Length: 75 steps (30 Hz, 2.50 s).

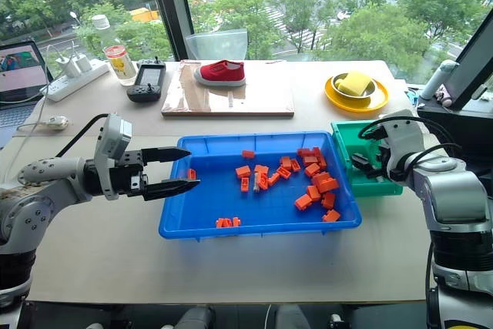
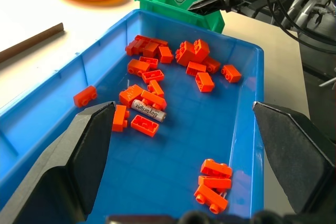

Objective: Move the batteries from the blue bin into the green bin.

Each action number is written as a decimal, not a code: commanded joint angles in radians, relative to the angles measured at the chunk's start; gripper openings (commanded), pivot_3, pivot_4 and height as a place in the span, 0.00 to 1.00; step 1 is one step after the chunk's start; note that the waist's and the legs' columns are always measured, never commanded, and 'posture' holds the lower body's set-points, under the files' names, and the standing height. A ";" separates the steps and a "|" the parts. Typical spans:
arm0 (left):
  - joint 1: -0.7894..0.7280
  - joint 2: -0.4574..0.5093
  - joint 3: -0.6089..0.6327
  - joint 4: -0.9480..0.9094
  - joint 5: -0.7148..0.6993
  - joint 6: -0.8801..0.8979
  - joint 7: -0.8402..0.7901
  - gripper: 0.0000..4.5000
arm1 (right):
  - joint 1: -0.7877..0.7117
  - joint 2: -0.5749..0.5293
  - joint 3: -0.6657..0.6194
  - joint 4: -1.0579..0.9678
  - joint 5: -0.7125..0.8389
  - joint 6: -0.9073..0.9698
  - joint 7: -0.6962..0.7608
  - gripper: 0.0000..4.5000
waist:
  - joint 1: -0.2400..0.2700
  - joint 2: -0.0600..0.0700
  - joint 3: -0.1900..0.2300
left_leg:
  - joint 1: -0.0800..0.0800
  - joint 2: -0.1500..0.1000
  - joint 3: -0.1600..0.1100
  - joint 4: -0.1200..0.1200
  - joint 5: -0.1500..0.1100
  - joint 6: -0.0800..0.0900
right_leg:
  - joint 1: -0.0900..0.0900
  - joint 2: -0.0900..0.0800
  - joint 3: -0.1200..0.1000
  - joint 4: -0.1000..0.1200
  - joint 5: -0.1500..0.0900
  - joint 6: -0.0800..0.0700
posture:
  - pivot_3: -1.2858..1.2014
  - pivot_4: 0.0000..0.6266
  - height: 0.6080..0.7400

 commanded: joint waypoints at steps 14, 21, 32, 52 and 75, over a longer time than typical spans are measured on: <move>0.053 0.087 0.055 0.018 0.050 -0.054 -0.046 1.00 | -0.040 0.119 0.473 -0.196 0.099 0.007 0.196 0.99 | 0.004 0.000 0.000 | 0.000 0.000 -0.001 0.000 0.000 0.000 | 0.000 0.000 -0.001 0.000 0.000 0.000 | 0.52 0.24 1.00; 0.084 0.088 0.076 -0.020 0.028 -0.037 -0.027 1.00 | 0.026 0.182 0.561 -0.080 0.014 -0.127 0.191 0.99 | 0.004 0.000 0.000 | 0.000 0.000 -0.001 0.000 0.000 0.000 | -0.001 0.000 -0.001 0.001 0.000 0.000 | 0.52 0.24 1.00; 0.074 0.081 0.068 -0.031 0.016 -0.029 -0.014 1.00 | 0.035 0.232 0.546 0.052 -0.053 -0.198 0.203 0.99 | 0.003 0.000 0.000 | 0.000 0.000 -0.001 0.000 0.000 0.000 | -0.001 0.000 -0.001 0.001 0.000 0.000 | 0.52 0.24 1.00; 0.061 0.080 0.058 -0.039 0.001 -0.020 -0.005 1.00 | 0.060 0.246 0.528 0.083 -0.089 -0.153 0.203 0.29 | 0.003 0.000 0.000 | 0.000 0.000 -0.001 0.000 0.000 0.000 | 0.000 0.000 -0.001 0.001 0.000 0.000 | 0.52 0.24 1.00; 0.066 0.087 0.059 -0.039 -0.002 -0.020 -0.006 1.00 | 0.132 0.011 0.305 -0.087 -0.059 -0.016 0.202 0.29 | 0.005 0.000 0.000 | 0.000 0.000 -0.001 0.000 0.000 0.000 | 0.000 0.000 -0.001 0.000 0.000 0.000 | 0.52 0.24 1.00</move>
